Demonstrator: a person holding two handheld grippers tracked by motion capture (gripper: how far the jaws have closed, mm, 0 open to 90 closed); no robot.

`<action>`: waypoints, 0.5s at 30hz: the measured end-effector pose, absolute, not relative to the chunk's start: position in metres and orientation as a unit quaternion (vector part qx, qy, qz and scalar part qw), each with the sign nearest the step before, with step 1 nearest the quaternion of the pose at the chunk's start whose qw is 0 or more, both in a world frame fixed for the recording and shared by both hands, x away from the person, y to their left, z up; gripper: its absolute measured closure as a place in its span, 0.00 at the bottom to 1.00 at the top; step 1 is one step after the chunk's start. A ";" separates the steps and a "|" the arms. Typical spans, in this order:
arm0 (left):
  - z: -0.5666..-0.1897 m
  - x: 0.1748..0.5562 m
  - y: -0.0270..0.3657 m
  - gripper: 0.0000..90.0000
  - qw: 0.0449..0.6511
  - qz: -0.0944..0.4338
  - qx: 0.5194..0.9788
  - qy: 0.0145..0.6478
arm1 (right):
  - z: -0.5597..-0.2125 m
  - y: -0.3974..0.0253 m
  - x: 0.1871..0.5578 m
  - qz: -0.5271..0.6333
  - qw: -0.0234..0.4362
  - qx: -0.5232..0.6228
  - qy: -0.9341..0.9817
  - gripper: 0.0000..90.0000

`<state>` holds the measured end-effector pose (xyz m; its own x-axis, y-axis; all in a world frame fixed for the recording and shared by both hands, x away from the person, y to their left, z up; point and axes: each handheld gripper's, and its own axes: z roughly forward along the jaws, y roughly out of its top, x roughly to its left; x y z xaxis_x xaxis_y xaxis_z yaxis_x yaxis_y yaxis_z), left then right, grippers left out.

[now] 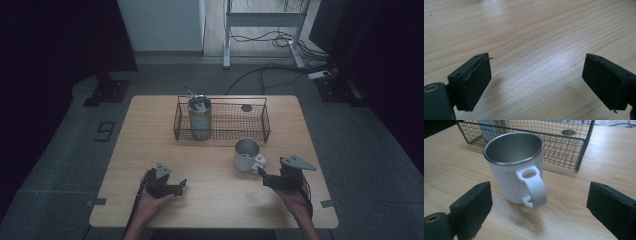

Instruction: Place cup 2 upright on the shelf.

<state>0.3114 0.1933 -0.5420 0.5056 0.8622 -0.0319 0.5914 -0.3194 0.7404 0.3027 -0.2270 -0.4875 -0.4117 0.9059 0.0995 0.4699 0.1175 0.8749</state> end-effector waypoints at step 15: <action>-0.545 0.312 0.192 0.10 0.354 0.183 0.792 0.463 | -0.489 -0.206 0.334 0.445 0.216 0.486 0.721 0.00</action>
<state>0.3120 0.1921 -0.5450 0.5047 0.8625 -0.0381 0.6043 -0.3214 0.7291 0.3335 -0.2065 -0.4893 -0.4352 0.8922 0.1212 0.5072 0.1317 0.8517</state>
